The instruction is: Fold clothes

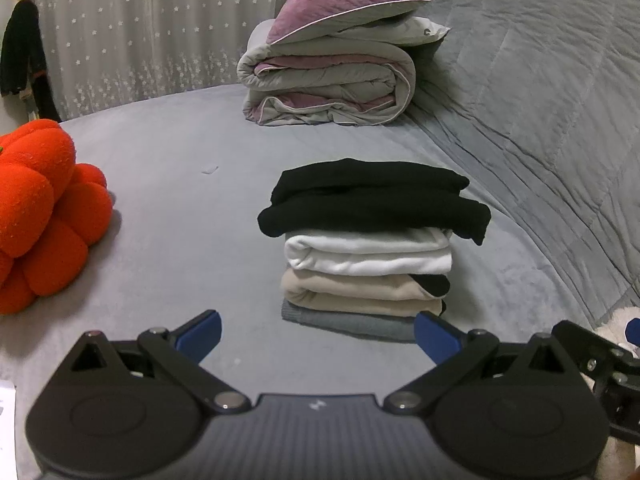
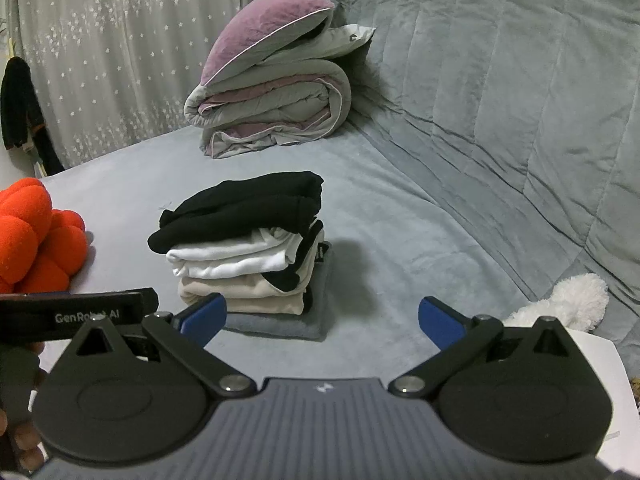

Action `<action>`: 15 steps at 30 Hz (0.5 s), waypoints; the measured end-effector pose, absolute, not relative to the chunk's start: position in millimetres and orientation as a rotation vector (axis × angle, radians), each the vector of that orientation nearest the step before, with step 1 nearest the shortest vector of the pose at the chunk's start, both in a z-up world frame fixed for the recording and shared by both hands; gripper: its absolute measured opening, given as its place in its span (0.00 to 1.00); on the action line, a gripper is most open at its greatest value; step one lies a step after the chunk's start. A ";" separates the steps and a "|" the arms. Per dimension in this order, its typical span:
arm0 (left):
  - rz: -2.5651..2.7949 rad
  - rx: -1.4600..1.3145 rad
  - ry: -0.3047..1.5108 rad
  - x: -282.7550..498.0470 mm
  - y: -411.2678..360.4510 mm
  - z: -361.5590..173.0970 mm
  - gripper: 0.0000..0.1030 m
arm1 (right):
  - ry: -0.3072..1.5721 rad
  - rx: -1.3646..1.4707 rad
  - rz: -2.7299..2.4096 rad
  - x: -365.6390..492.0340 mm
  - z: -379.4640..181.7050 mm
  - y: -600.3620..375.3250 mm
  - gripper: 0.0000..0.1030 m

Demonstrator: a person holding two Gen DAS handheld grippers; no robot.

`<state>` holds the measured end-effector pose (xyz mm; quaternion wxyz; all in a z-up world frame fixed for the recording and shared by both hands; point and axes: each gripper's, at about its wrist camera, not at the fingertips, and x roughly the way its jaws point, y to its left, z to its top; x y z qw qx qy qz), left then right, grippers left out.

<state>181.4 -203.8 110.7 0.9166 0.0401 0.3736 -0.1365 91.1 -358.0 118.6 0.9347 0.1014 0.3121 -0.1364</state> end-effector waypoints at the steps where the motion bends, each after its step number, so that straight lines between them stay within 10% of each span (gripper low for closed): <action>1: -0.282 0.083 0.769 181.3 -204.1 110.8 0.99 | 0.638 0.207 -0.277 91.1 118.7 -357.7 1.00; 15: -0.287 0.094 0.767 180.7 -205.7 112.6 0.99 | 0.638 0.206 -0.275 89.6 118.0 -356.1 1.00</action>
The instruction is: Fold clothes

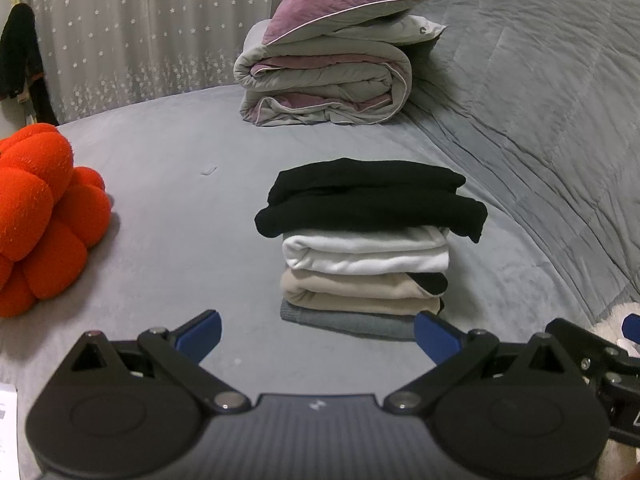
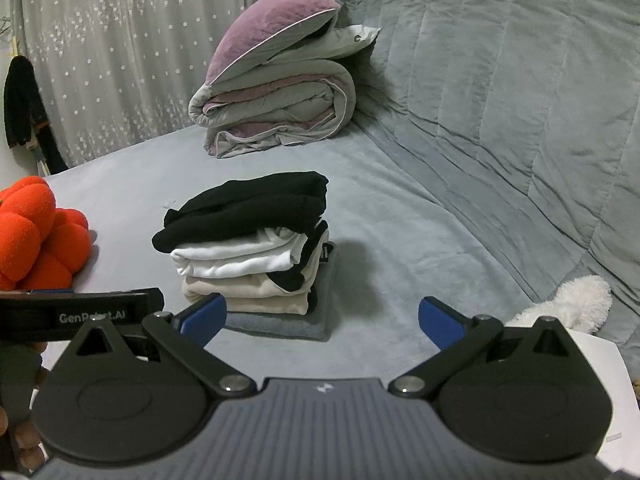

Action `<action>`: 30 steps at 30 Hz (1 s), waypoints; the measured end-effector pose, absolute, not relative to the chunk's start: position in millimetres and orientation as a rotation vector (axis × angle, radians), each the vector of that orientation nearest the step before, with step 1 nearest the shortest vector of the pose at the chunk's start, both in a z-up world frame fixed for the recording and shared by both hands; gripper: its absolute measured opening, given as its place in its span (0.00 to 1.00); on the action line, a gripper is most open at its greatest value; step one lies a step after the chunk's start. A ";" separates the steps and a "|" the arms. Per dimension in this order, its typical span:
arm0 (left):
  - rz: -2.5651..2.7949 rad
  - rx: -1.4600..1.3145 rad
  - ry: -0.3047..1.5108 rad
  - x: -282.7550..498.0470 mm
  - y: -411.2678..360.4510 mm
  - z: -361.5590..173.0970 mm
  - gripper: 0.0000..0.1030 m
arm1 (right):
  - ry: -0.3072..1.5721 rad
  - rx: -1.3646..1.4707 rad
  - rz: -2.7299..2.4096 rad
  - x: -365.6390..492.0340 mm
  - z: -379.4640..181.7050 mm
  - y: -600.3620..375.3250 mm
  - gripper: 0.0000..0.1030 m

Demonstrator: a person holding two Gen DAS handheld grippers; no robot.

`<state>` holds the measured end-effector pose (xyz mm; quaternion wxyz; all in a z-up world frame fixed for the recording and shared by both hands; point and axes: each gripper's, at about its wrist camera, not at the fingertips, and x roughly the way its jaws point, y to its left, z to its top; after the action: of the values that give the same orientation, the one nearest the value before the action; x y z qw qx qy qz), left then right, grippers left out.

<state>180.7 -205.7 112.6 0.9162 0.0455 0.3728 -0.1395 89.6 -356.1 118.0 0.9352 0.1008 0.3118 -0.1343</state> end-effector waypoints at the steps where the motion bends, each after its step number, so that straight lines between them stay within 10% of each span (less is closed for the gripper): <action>1: -0.288 0.094 0.767 180.4 -205.9 112.9 0.99 | 0.637 0.206 -0.275 89.5 118.0 -356.1 1.00; 30: -0.298 0.105 0.768 176.4 -208.0 115.1 0.99 | 0.636 0.212 -0.278 87.4 119.5 -356.0 1.00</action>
<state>176.4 -208.0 115.1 0.9150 0.0508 0.3731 -0.1446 87.4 -356.0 119.5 0.9349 0.1035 0.3111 -0.1357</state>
